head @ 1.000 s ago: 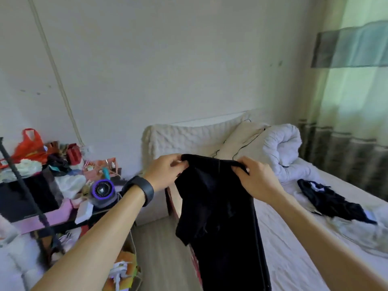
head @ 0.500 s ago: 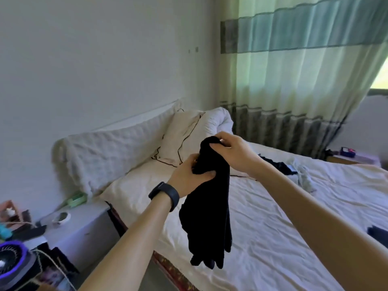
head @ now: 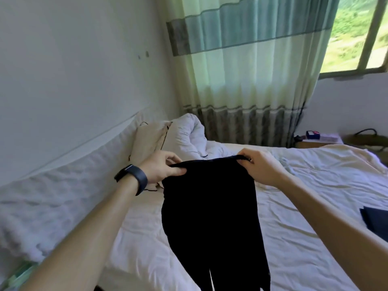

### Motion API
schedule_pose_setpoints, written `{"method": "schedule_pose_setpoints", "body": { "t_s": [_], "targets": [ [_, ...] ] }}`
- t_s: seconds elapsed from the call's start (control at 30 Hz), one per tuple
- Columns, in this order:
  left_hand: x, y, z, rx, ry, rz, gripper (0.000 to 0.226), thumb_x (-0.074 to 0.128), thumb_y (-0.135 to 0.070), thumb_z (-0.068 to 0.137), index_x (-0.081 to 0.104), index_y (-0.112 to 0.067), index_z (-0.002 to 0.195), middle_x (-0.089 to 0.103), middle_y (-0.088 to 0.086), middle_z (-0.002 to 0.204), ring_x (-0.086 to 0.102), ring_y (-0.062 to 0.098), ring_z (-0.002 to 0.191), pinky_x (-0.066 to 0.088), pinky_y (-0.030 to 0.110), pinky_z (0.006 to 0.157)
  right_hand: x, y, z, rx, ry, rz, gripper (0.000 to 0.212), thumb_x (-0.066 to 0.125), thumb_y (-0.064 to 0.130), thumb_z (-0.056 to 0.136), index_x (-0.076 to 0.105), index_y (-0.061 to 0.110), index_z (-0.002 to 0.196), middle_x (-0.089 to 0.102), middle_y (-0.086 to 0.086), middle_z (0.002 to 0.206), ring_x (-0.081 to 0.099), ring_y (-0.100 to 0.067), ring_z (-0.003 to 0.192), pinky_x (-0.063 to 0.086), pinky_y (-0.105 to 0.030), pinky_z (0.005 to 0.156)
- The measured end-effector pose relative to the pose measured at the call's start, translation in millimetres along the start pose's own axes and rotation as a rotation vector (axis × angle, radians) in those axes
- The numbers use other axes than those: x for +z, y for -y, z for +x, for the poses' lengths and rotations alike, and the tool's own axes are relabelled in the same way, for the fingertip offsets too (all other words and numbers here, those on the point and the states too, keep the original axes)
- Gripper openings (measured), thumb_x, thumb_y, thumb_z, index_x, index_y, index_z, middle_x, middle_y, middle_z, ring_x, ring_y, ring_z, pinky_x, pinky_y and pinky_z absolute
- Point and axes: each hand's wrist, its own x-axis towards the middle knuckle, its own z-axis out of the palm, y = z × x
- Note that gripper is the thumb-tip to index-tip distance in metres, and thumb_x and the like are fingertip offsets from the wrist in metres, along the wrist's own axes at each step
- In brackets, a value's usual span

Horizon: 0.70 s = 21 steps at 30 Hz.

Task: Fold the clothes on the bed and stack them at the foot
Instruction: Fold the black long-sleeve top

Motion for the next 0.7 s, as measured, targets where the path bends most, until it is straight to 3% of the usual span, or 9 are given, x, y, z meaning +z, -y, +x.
{"method": "schedule_pose_setpoints", "body": {
  "t_s": [0.1, 0.2, 0.27, 0.33, 0.43, 0.5, 0.6, 0.7],
  "targets": [
    [-6, -23, 39, 0.040, -0.058, -0.024, 0.020, 0.088, -0.030, 0.075, 0.072, -0.023, 0.085, 0.075, -0.002, 0.082, 0.069, 0.011, 0.075, 0.056, 0.026, 0.075, 20, -4, 35, 0.059, -0.142, -0.032, 0.011, 0.054, 0.028, 0.103, 0.065, 0.026, 0.105, 0.069, 0.004, 0.101, 0.064, -0.024, 0.096, 0.052, -0.041, 0.078],
    [-6, -37, 72, 0.023, -0.132, -0.163, 0.024, 0.087, -0.028, 0.077, 0.067, -0.023, 0.089, 0.072, -0.001, 0.088, 0.068, 0.009, 0.069, 0.052, 0.024, 0.052, 50, 10, 42, 0.118, -0.409, 0.087, 0.015, 0.059, 0.036, 0.099, 0.062, 0.028, 0.111, 0.061, 0.011, 0.109, 0.060, -0.020, 0.106, 0.046, -0.036, 0.083],
    [-1, -37, 93, 0.008, -0.152, -0.281, 0.026, 0.086, -0.023, 0.079, 0.062, -0.020, 0.088, 0.068, 0.003, 0.093, 0.067, 0.012, 0.072, 0.052, 0.024, 0.049, 72, 31, 37, 0.098, -0.542, 0.176, 0.025, 0.060, 0.055, 0.092, 0.058, 0.037, 0.109, 0.055, 0.024, 0.101, 0.061, -0.006, 0.093, 0.044, -0.027, 0.075],
    [9, -34, 113, -0.031, -0.148, -0.420, 0.028, 0.084, -0.020, 0.081, 0.057, -0.017, 0.090, 0.066, 0.007, 0.097, 0.067, 0.016, 0.076, 0.055, 0.027, 0.052, 94, 50, 34, 0.054, -0.530, 0.276, 0.040, 0.058, 0.077, 0.082, 0.053, 0.046, 0.107, 0.057, 0.027, 0.099, 0.062, -0.004, 0.078, 0.044, -0.019, 0.067],
    [25, -27, 139, -0.105, -0.070, -0.641, 0.030, 0.081, -0.016, 0.084, 0.056, -0.011, 0.099, 0.066, 0.017, 0.110, 0.070, 0.026, 0.092, 0.061, 0.036, 0.066, 118, 59, 48, 0.115, -0.370, 0.255, 0.062, 0.053, 0.093, 0.069, 0.049, 0.048, 0.110, 0.060, 0.027, 0.101, 0.059, 0.003, 0.079, 0.042, -0.014, 0.065],
    [29, -23, 156, -0.157, -0.039, -0.803, 0.029, 0.078, -0.010, 0.086, 0.057, -0.005, 0.106, 0.066, 0.021, 0.110, 0.070, 0.028, 0.092, 0.063, 0.038, 0.071, 124, 53, 65, 0.163, -0.337, 0.153, 0.049, 0.058, 0.078, 0.076, 0.053, 0.041, 0.107, 0.064, 0.022, 0.097, 0.060, -0.001, 0.083, 0.047, -0.022, 0.068],
    [27, -19, 175, -0.202, 0.039, -1.048, 0.037, 0.074, -0.004, 0.087, 0.053, -0.005, 0.118, 0.065, 0.016, 0.103, 0.068, 0.023, 0.080, 0.060, 0.031, 0.058, 121, 43, 90, 0.189, -0.401, 0.063, 0.016, 0.061, 0.041, 0.095, 0.061, 0.025, 0.097, 0.062, 0.012, 0.081, 0.058, -0.013, 0.072, 0.047, -0.036, 0.065],
    [15, -2, 192, -0.152, 0.086, -1.101, 0.038, 0.075, 0.001, 0.084, 0.052, -0.012, 0.112, 0.064, 0.010, 0.096, 0.067, 0.022, 0.077, 0.057, 0.031, 0.059, 103, 36, 112, 0.227, -0.459, 0.126, 0.007, 0.059, 0.026, 0.100, 0.063, 0.028, 0.094, 0.062, 0.010, 0.072, 0.062, -0.013, 0.066, 0.052, -0.040, 0.063]
  ]
}}
